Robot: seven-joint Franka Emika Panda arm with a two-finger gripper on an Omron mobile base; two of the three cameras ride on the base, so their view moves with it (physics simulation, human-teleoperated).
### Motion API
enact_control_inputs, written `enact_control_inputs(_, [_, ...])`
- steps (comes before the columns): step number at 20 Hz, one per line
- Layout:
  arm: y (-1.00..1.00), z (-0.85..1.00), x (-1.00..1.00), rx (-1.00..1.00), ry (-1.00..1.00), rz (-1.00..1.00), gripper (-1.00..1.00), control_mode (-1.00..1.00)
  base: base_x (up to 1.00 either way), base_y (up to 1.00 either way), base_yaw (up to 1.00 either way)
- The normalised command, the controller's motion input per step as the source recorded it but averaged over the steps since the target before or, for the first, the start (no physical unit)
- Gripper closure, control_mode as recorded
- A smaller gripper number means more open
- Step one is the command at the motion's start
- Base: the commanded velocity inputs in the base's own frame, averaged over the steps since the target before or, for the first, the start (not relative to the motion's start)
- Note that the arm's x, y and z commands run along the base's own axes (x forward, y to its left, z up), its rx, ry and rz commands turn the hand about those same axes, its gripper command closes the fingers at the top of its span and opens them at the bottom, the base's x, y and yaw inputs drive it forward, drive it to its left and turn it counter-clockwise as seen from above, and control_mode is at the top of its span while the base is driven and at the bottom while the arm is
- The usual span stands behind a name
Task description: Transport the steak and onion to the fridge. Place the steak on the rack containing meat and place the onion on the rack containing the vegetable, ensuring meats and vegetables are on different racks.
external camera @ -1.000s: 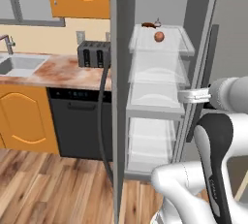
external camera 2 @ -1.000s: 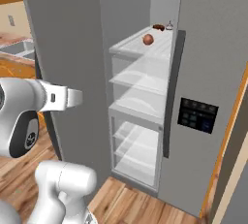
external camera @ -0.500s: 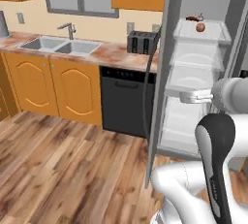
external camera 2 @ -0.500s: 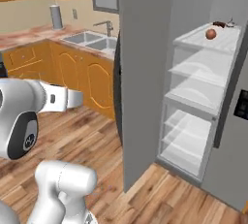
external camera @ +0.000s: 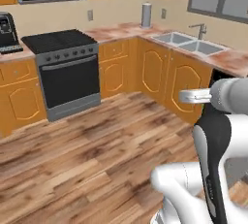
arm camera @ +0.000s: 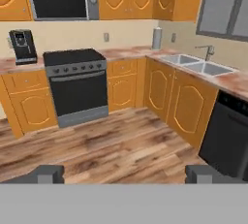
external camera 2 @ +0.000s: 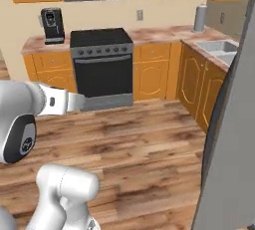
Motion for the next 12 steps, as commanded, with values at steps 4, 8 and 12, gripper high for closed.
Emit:
enact_control_inputs(4, [0.0,0.0,0.0,0.0,0.0,0.0,-1.0,1.0,0.0,0.0,1.0])
enact_control_inputs(8, [0.0,0.0,0.0,0.0,0.0,0.0,-1.0,1.0,0.0,0.0,1.0])
enact_control_inputs(12, [0.0,0.0,0.0,0.0,0.0,0.0,-1.0,1.0,0.0,0.0,1.0])
